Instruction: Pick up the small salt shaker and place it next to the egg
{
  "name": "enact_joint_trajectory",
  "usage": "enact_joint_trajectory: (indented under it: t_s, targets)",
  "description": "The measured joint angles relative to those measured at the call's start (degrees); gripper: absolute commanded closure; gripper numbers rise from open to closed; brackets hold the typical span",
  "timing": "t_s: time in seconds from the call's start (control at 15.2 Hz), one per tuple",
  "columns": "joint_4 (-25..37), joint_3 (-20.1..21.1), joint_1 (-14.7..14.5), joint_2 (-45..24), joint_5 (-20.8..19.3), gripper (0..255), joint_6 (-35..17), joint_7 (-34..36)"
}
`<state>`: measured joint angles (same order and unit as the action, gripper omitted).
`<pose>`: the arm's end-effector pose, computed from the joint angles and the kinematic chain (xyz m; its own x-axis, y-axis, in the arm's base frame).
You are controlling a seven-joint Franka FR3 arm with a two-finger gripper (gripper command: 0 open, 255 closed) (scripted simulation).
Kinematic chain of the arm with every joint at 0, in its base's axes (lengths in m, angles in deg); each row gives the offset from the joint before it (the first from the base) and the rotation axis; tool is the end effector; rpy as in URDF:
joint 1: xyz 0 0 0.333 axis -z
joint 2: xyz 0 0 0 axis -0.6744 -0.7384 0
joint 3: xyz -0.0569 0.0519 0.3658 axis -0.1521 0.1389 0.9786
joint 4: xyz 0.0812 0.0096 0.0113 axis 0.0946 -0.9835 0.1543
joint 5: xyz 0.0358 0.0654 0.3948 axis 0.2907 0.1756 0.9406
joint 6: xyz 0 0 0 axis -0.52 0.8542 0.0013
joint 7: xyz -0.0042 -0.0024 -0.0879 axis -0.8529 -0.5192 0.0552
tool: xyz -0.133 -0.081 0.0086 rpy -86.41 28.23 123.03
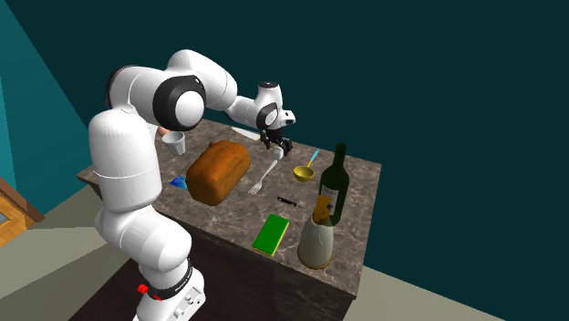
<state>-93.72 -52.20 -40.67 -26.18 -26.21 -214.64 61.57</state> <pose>0.6183 -0.0571 0.3197 0.9860 -0.1022 0.1320 -0.1035 -0.9946 0.0029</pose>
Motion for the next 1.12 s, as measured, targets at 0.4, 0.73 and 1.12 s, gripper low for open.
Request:
enact_joint_trajectory:
  t_s: [0.4, 0.73, 1.12]
  targets:
    - [0.0, 0.0, 0.0, 0.01, 0.0, 255, -0.01, 0.0]
    - [0.0, 0.01, -0.01, 0.02, 0.0, 255, -0.01, 0.0]
    - [0.7, -0.08, -0.02, 2.01, -0.19, 255, 2.68, 0.07]
